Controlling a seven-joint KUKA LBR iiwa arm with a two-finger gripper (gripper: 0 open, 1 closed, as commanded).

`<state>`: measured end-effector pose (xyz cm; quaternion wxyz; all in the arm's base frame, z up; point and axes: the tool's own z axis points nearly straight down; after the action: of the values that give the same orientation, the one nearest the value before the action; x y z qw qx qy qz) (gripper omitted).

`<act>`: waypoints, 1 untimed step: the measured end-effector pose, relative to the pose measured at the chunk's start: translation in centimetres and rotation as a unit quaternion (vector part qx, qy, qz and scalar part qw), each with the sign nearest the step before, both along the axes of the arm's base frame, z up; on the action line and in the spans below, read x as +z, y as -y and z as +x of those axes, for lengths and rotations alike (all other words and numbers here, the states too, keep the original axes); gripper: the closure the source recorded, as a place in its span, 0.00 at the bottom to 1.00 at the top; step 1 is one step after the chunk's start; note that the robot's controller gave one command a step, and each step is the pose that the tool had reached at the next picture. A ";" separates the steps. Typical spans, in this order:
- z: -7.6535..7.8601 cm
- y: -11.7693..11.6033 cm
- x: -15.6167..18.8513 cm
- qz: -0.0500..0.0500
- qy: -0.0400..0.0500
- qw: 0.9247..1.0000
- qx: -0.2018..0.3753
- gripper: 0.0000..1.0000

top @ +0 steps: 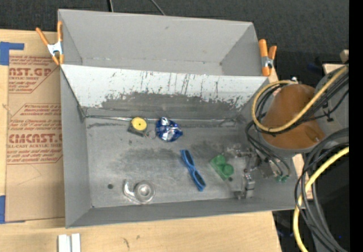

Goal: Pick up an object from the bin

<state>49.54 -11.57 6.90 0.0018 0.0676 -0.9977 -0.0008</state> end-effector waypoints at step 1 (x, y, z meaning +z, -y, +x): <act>1.3 -7.1 0.0 0.001 0.003 0.994 0.111 0.00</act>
Offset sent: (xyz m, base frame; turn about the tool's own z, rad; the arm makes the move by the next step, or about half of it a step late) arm 0.0123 0.0682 0.0010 -0.2196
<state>50.80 -4.46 6.95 -0.0008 0.1776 -0.9841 -0.0013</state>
